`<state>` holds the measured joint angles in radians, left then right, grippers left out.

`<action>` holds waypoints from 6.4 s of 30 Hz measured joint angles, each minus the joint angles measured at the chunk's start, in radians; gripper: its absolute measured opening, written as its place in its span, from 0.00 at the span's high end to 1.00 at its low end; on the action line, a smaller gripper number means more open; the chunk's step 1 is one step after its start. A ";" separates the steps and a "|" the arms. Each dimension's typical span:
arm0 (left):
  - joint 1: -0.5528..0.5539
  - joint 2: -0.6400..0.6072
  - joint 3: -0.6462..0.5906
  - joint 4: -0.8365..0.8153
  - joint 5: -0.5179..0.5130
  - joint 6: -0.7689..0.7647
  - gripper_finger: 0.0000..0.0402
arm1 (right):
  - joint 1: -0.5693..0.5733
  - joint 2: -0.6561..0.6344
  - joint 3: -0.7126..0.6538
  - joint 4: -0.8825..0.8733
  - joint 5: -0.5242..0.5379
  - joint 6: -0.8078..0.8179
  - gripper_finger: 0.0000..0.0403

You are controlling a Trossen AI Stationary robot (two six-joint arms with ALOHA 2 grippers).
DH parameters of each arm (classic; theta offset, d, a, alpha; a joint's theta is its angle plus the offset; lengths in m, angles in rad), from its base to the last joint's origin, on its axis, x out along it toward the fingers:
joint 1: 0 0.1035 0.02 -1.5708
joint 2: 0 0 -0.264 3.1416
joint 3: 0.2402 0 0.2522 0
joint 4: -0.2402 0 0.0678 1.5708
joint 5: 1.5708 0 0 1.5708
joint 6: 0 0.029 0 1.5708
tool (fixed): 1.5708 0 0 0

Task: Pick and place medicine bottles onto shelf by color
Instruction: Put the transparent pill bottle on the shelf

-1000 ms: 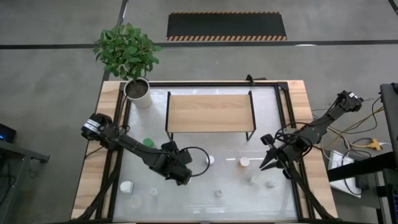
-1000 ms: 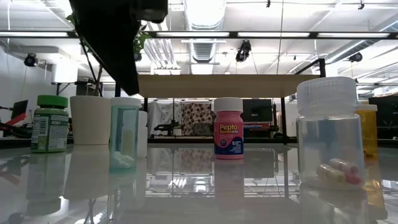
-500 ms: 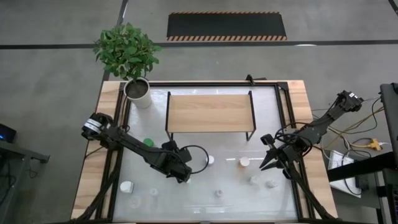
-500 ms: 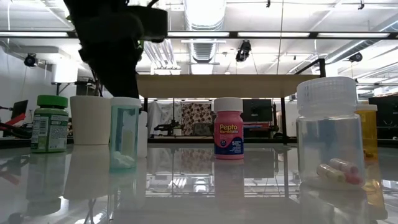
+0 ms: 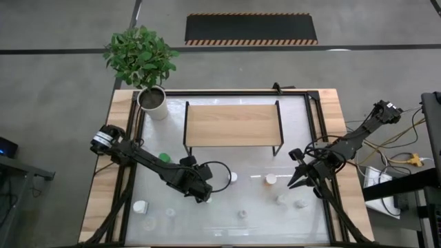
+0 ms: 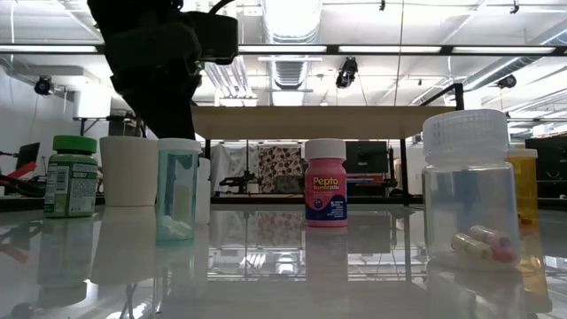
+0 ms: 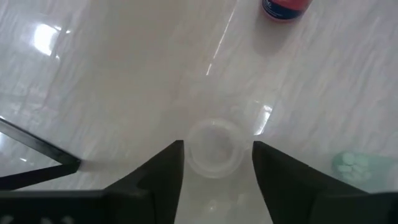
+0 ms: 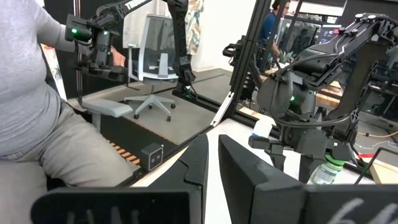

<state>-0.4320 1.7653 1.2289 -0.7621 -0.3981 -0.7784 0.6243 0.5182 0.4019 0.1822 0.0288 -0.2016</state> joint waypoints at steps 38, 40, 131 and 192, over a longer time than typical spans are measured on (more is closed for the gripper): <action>-0.010 -0.005 0.076 -0.015 0.202 0.203 0.65 | 0.000 0.000 0.000 -0.013 0.000 0.010 0.93; -0.010 -0.005 0.063 -0.012 0.199 0.243 0.59 | 0.000 0.000 0.000 -0.013 0.000 0.009 0.93; 0.054 -0.323 -0.158 -0.165 0.755 -0.734 0.69 | -0.001 0.001 0.029 -0.071 0.001 0.018 0.93; -0.091 -0.286 -0.201 -0.165 0.321 -0.525 0.36 | 0.000 0.002 0.057 -0.148 0.031 0.045 0.93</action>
<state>-0.5229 1.4795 1.0275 -0.9271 -0.0770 -1.3038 0.6239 0.5201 0.4587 0.0341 0.0601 -0.1562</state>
